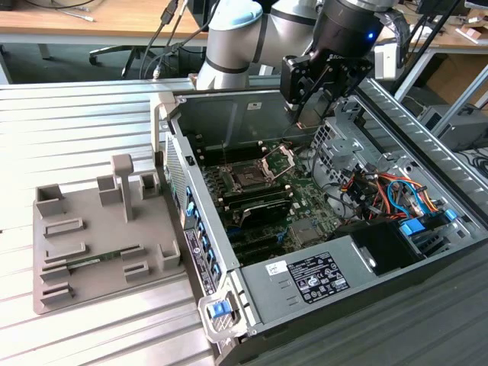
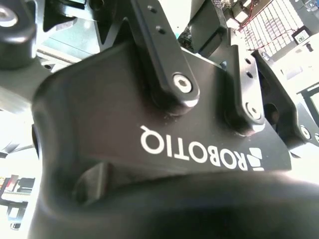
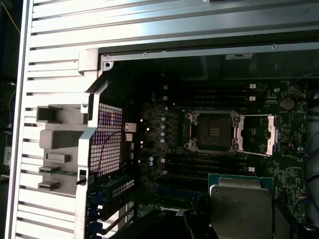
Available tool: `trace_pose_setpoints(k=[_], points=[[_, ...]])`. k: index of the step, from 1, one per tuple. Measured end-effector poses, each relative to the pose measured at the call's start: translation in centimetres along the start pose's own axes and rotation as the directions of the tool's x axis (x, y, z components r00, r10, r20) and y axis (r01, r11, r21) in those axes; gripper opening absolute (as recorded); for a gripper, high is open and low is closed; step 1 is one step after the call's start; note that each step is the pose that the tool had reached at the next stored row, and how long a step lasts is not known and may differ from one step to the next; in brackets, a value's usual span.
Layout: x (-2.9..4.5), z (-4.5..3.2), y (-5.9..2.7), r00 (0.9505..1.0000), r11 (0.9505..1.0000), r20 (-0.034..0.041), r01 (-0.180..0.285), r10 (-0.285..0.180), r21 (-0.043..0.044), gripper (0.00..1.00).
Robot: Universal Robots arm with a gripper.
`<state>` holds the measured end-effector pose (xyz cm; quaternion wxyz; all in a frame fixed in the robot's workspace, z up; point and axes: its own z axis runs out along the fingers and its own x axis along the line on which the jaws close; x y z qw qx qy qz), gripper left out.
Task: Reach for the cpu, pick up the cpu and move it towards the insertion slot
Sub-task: 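Pick up the cpu and move it towards the insertion slot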
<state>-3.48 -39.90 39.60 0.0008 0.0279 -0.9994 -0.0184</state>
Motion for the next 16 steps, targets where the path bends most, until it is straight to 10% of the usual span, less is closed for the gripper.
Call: trace_pose_setpoints(k=[16], points=[[-1.74, 0.0, -0.1, 1.0, 1.0, 0.0, 0.0, 0.0, 0.0, 0.55]])
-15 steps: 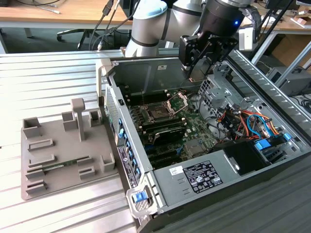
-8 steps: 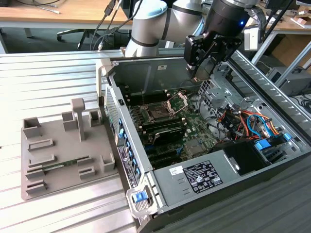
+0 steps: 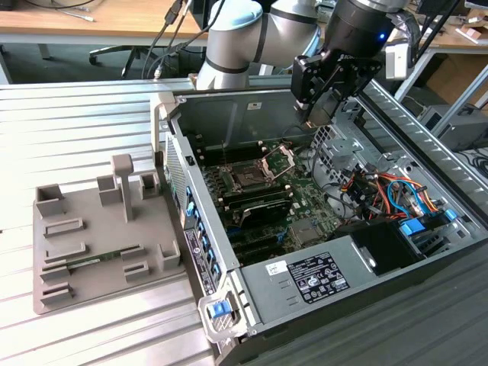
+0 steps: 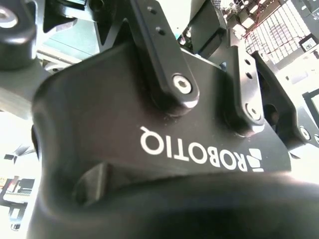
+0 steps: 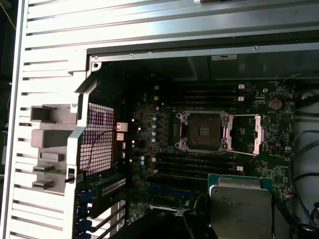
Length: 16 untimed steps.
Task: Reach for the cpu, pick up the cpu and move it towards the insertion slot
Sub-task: 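Pick up the cpu and move it towards the insertion slot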
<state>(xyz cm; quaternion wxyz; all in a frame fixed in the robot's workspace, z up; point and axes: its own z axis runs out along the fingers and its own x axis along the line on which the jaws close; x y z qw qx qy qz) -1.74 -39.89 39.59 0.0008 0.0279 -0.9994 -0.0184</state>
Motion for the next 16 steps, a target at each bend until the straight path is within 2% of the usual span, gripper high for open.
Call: trace_pose_setpoints(k=[8, 16], points=[[-0.56, 0.0, -0.03, 1.0, 1.0, 0.0, 0.0, 0.0, 0.0, 0.55], [-0.63, 0.07, -0.04, 1.0, 1.0, 0.0, 0.0, 0.0, 0.0, 0.55]])
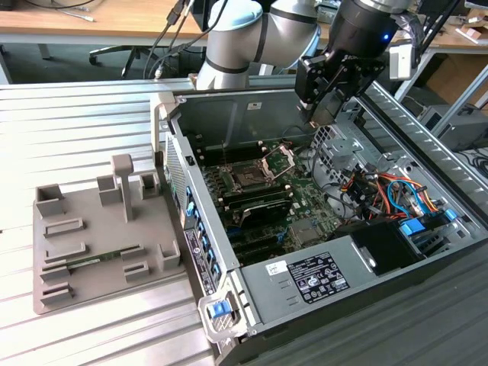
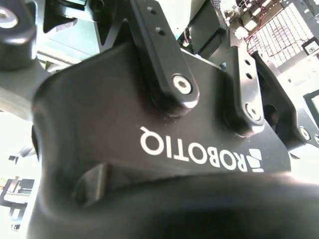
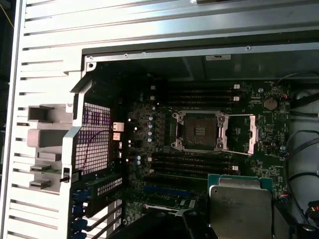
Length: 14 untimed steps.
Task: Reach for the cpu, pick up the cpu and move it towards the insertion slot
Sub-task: 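Pick up the cpu and move it towards the insertion slot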
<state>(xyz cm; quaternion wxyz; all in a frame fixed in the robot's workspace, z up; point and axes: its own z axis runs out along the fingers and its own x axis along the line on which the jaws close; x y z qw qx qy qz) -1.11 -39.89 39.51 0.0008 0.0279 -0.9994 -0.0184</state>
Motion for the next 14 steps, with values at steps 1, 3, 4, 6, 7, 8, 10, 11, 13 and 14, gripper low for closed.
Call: trace_pose_setpoints(k=[1, 3, 4, 6, 7, 8, 10, 11, 13, 14], points=[[0.0, 0.8, -0.03, 1.0, 1.0, 0.0, 0.0, 0.0, 0.0, 0.55], [0.0, 1.64, -0.06, 1.0, 1.0, 0.0, 0.0, 0.0, 0.0, 0.55], [0.0, 1.65, -0.06, 1.0, 1.0, 0.0, 0.0, 0.0, 0.0, 0.55], [0.0, 1.68, -0.06, 1.0, 1.0, 0.0, 0.0, 0.0, -0.0001, 0.55], [0.0, 1.69, -0.06, 1.0, 1.0, 0.0, 0.0, 0.0, 0.0, 0.55], [0.0, 1.7, -0.06, 1.0, 1.0, 0.0, 0.0, 0.0, 0.0, 0.55], [0.0, 1.73, -0.07, 1.0, 1.0, 0.0, 0.0, 0.0, 0.0, 0.55], [0.0, 1.75, -0.07, 1.0, 1.0, 0.0, 0.0, 0.0, -0.0001, 0.55], [0.0, 1.79, -0.07, 1.0, 1.0, 0.0, 0.0, 0.0, -0.0001, 0.55], [0.0, 1.82, -0.07, 1.0, 1.0, 0.0, 0.0, 0.0, 0.0, 0.55]])
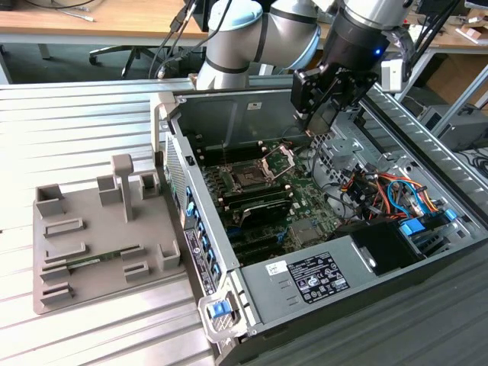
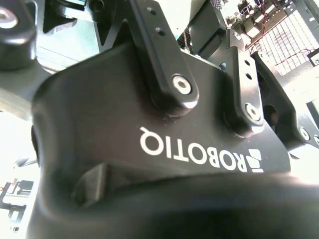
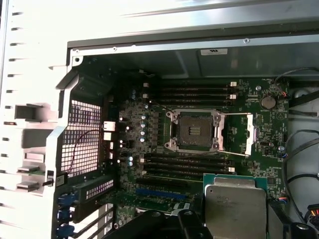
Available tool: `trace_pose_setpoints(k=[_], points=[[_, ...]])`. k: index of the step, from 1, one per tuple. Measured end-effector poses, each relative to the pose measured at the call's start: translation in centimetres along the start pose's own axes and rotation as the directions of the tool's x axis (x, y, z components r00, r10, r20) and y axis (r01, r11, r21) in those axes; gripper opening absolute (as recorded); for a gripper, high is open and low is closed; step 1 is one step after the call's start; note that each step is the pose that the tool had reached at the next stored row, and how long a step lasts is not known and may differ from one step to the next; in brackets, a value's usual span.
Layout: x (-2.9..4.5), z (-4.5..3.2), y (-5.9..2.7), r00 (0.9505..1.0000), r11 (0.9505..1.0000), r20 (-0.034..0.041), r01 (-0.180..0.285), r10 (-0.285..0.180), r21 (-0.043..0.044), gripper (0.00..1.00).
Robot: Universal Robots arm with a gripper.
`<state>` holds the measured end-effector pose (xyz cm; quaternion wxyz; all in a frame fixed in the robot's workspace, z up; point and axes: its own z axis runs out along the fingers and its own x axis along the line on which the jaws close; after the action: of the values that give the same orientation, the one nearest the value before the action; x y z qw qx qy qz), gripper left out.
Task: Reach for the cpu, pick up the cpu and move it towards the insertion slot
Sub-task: 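Pick up the cpu and move it towards the insertion slot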
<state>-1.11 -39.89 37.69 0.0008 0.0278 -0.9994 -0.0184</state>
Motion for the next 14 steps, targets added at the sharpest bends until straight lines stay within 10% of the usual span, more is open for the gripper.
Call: trace_pose_setpoints(k=[14], points=[[0.0, 0.44, -0.02, 1.0, 1.0, 0.0, 0.0, 0.0, -0.0001, 0.55]])
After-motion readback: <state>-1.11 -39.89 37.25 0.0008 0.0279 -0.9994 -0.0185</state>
